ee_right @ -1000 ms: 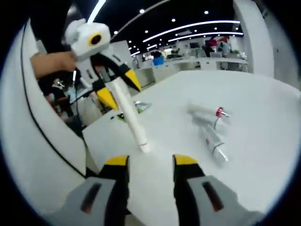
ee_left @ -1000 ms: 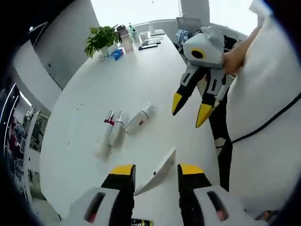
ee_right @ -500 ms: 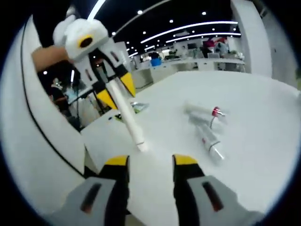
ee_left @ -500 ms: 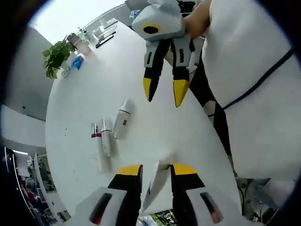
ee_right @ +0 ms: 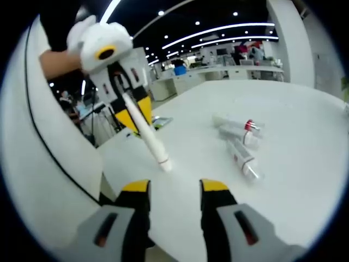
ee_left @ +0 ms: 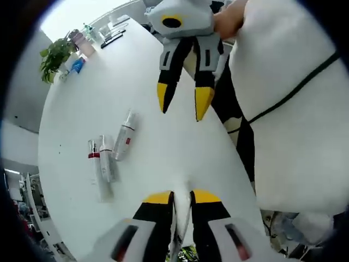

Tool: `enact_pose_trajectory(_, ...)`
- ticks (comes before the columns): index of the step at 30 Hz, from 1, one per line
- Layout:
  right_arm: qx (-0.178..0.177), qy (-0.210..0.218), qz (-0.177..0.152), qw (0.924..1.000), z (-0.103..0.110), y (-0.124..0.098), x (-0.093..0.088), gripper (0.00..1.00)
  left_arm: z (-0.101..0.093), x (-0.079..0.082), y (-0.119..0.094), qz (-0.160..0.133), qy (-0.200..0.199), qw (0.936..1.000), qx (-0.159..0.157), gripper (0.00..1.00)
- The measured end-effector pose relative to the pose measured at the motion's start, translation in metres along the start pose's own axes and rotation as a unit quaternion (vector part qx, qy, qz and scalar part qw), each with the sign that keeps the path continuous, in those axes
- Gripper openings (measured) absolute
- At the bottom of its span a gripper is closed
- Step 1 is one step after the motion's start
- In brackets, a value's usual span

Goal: Arrange the skincare products in the storage area until every visible bottle or jar stands upright without overlapping.

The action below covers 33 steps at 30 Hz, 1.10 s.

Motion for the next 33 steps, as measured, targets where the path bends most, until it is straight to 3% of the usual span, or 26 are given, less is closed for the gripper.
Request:
enact_pose_trajectory(4,0.005,0.004,0.002,1.0,0.002,0.003,0.0,0.33,0.002,-0.004,0.0,-0.002,-0.048,0.9988,0.002,0.1)
enact_pose_trajectory(13,0.025,-0.003,0.009,0.9996,0.003,0.019,0.006,0.32,0.001,-0.007,-0.002,-0.007,-0.107,0.9943,0.006,0.06)
enact_pose_trajectory(26,0.063,-0.011,0.024,0.9977,0.01,0.033,0.006,0.32,0.012,-0.015,-0.018,-0.021,-0.154,0.9878,0.015,0.05)
enact_pose_trajectory(33,0.066,-0.008,0.025,0.9975,0.013,0.035,0.004,0.32,0.038,-0.027,-0.042,-0.016,-0.154,0.9876,0.027,0.05)
Point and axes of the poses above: the point that each gripper's makers call its tool centre point, and the gripper's own axes: y roughly forward along the fingers, z roughly to its left, x roughly out of its top, the point moved 4 cm from there along -y, roughly backward along the fingers, and after that the axes turned 1 degree about -y, right-handed, at the moved point
